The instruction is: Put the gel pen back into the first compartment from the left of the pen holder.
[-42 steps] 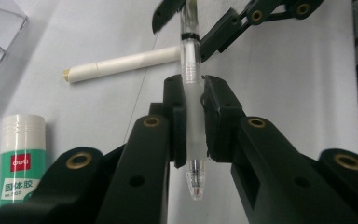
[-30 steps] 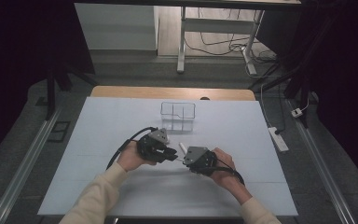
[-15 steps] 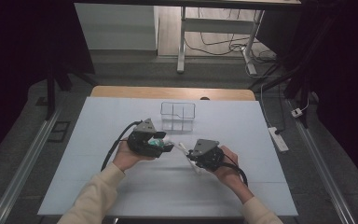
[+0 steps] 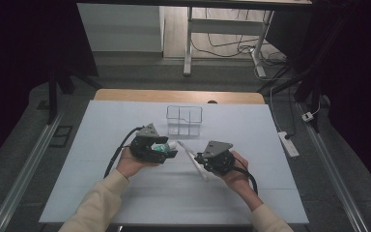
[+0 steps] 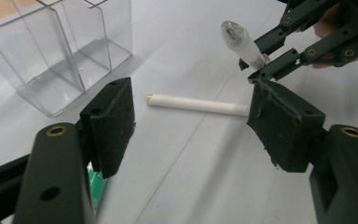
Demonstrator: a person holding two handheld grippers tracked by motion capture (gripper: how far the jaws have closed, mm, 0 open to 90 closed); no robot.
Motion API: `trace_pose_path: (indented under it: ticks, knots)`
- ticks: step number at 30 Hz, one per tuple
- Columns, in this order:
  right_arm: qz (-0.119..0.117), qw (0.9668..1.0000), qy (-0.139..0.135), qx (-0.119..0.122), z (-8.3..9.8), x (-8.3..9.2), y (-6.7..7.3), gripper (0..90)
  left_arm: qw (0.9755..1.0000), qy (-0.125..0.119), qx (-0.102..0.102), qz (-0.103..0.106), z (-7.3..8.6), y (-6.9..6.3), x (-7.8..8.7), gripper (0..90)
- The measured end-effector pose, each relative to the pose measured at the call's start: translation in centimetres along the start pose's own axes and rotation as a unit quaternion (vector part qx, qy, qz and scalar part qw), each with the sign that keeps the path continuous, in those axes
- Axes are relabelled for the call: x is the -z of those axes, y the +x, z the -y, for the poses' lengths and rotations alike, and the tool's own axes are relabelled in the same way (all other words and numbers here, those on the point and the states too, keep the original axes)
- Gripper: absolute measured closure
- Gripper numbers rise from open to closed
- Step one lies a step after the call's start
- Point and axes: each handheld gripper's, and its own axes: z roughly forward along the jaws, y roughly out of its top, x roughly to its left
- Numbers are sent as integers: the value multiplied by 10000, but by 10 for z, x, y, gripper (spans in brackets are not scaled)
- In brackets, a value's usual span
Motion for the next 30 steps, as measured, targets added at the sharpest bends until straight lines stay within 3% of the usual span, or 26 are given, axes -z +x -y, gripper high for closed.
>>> trace_pose_path:
  ticks: [13, 21, 30]
  knots:
    - [-59, 10000, -1, -73, 0, -7, 4, 783, 9998, -150, -54, 86, -5, -10, -12, 335]
    - [-103, 9999, 46, -47, 1, -10, 7, 783, 9997, -145, -24, 212, -7, -10, -18, 423]
    - [-124, 9999, 27, -9, 0, -12, 9, 783, 9993, -92, -19, 361, -8, -10, -21, 598]
